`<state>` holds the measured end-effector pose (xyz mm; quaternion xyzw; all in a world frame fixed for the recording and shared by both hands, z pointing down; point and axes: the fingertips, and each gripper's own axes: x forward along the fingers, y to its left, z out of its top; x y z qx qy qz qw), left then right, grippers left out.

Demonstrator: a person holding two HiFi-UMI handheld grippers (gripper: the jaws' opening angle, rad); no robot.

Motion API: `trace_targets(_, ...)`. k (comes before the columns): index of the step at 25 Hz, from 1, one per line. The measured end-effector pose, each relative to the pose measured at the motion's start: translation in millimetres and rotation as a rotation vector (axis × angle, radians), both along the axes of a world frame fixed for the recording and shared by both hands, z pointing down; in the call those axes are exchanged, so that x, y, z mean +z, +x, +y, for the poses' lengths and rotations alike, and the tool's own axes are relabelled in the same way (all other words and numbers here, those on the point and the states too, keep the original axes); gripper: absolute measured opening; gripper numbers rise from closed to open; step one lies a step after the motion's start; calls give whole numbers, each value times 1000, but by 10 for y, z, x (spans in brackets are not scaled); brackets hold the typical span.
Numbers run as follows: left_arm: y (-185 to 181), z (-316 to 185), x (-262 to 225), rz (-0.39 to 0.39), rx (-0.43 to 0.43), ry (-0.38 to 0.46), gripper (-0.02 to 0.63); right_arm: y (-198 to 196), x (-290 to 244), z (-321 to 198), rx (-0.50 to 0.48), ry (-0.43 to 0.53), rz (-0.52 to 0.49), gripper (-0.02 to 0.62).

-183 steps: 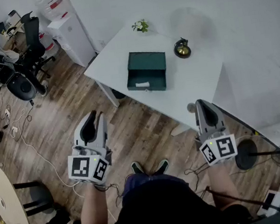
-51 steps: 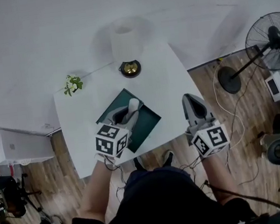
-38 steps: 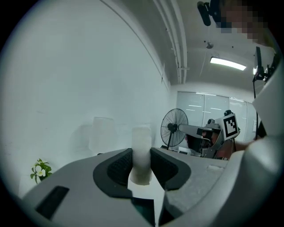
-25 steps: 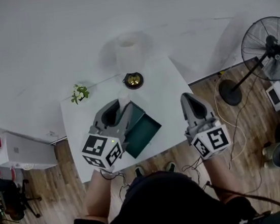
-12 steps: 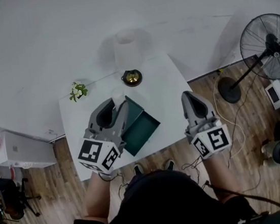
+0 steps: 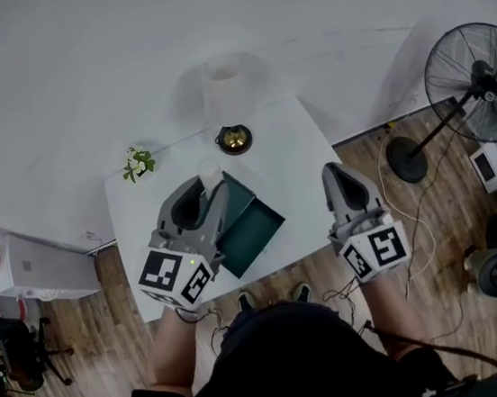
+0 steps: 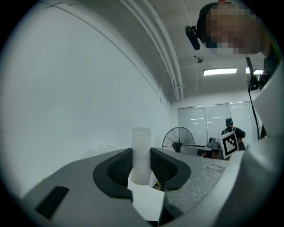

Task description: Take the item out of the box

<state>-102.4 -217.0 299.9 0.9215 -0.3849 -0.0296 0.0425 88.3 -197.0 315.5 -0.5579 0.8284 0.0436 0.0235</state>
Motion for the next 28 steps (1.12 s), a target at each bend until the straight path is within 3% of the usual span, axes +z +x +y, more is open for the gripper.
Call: trace_targets(28, -37, -3, 46, -6, 25, -8, 123, -59, 20, 31, 17, 4, 3, 3)
